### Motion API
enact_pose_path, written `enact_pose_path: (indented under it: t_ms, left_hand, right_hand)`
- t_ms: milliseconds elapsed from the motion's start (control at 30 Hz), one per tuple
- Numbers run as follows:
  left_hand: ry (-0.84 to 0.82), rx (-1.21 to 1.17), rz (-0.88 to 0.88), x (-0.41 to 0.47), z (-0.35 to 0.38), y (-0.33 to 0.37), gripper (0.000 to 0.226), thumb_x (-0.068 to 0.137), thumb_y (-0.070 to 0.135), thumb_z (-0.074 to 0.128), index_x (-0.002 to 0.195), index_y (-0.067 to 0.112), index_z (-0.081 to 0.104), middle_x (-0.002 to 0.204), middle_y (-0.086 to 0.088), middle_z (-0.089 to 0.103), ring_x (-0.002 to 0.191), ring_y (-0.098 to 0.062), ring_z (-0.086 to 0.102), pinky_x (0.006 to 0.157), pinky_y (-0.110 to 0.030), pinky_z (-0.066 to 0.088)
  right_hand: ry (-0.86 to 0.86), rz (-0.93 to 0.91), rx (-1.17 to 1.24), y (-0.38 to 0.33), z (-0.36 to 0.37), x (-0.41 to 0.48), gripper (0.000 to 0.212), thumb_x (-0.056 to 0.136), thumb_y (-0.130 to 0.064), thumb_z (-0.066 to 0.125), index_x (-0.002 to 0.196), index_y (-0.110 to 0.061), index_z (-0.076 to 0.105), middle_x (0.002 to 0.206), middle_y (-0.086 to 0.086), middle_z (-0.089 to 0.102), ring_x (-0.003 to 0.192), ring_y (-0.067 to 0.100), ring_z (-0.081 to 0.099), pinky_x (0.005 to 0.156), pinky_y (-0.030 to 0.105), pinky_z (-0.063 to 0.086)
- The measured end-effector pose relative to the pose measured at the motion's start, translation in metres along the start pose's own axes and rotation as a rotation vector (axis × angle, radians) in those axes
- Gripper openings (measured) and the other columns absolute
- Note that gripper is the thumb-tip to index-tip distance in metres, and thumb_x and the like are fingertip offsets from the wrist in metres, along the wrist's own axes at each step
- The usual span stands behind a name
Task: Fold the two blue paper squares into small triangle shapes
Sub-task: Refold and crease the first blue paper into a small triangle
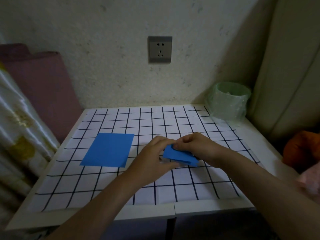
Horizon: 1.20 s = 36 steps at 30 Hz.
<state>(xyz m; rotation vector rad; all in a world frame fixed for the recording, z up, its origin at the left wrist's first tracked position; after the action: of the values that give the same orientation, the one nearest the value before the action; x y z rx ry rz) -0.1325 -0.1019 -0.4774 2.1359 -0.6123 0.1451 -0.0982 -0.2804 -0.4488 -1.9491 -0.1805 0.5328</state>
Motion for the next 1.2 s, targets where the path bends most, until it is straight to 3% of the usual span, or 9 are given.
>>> enact_pose_path:
  t_ms: [133,233,400,567,733,800,933,1033,1200]
  left_hand:
    - [0.102,-0.170,-0.127,0.000,0.000,-0.005,0.055,0.081,0.031,0.079,0.121,0.054,0.051,0.119,0.025,0.055,0.109,0.009,0.051,0.079,-0.015,0.052]
    - [0.112,-0.211,-0.260,0.000,0.001,-0.009,0.054,0.079,0.032,0.080,0.119,0.056,0.052,0.120,0.024,0.057,0.106,0.011,0.052,0.082,-0.017,0.052]
    - [0.072,-0.397,-0.354,0.000,0.006,-0.006,0.057,0.074,0.035,0.079,0.124,0.046,0.055,0.123,0.022,0.059,0.111,0.005,0.057,0.089,-0.022,0.052]
    - [0.058,-0.591,-0.357,0.001,0.006,-0.003,0.043,0.087,0.007,0.068,0.120,0.033,0.062,0.119,0.013,0.065,0.104,0.000,0.064,0.076,-0.019,0.055]
    - [0.240,-0.394,-0.444,0.003,0.002,-0.007,0.012,0.096,0.025,0.058,0.094,0.024,0.070,0.092,0.002,0.073,0.085,-0.011,0.070,0.070,-0.028,0.060]
    - [0.341,-0.232,-0.510,0.003,0.000,-0.013,0.020,0.094,0.024,0.058,0.082,0.009,0.065,0.080,-0.011,0.068,0.071,-0.025,0.067,0.064,-0.038,0.057]
    - [0.358,-0.290,-0.581,0.003,-0.002,-0.020,0.017,0.094,0.016,0.060,0.081,0.025,0.066,0.068,0.008,0.072,0.061,-0.012,0.071,0.053,-0.024,0.056]
    - [0.374,-0.353,-0.596,0.002,-0.002,-0.023,0.016,0.090,0.009,0.066,0.086,0.025,0.066,0.073,0.005,0.073,0.062,-0.012,0.073,0.051,-0.021,0.055]
    - [0.379,-0.295,-0.570,0.001,0.002,-0.022,0.034,0.085,0.015,0.073,0.112,0.026,0.055,0.086,0.005,0.071,0.065,-0.008,0.071,0.049,-0.022,0.055]
  right_hand:
    - [-0.087,0.077,0.206,0.004,0.001,-0.003,0.049,0.095,-0.055,0.049,0.109,-0.010,0.067,0.092,0.021,0.073,0.074,0.032,0.071,0.058,0.034,0.057]
    - [-0.119,0.139,0.388,0.009,-0.001,-0.005,0.045,0.101,-0.043,0.033,0.121,-0.014,0.060,0.104,0.025,0.069,0.080,0.036,0.070,0.057,0.035,0.055]
    - [-0.106,0.115,0.306,0.011,-0.002,-0.005,0.027,0.101,-0.009,0.043,0.125,-0.018,0.053,0.098,0.019,0.074,0.077,0.027,0.072,0.054,0.029,0.054]
    - [0.011,0.070,0.320,0.014,-0.004,-0.004,0.033,0.092,0.007,0.050,0.120,-0.011,0.052,0.105,0.019,0.071,0.080,0.032,0.067,0.066,0.033,0.054]
    - [0.029,0.044,0.282,0.015,-0.005,-0.002,0.031,0.090,0.004,0.058,0.114,-0.015,0.053,0.096,0.014,0.070,0.069,0.021,0.069,0.058,0.029,0.055]
    - [0.027,0.012,0.217,0.016,-0.002,-0.001,0.029,0.090,0.001,0.060,0.112,-0.017,0.054,0.091,0.009,0.072,0.067,0.021,0.067,0.060,0.029,0.055]
    - [0.097,-0.200,-0.157,0.016,0.000,-0.003,0.058,0.082,0.009,0.054,0.121,-0.036,0.053,0.120,-0.002,0.061,0.088,0.016,0.068,0.061,0.018,0.053]
    - [0.115,-0.474,-0.639,0.013,0.005,-0.006,0.090,0.071,-0.001,0.069,0.135,-0.053,0.034,0.145,-0.014,0.033,0.126,0.006,0.043,0.092,0.018,0.044]
    - [0.258,-0.828,-0.888,0.004,0.022,-0.009,0.046,0.076,-0.035,0.070,0.121,-0.034,0.060,0.129,-0.004,0.056,0.116,0.014,0.052,0.096,0.032,0.045]
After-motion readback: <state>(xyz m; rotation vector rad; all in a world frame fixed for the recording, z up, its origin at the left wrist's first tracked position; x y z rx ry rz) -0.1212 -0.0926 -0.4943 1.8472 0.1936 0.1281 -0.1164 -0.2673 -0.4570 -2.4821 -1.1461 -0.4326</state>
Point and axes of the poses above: each hand's wrist, its own x-axis towards the middle knuckle, its own z-axis out of the palm, y = z × x, the point moved 2 cm from there along x, towards the middle knuckle
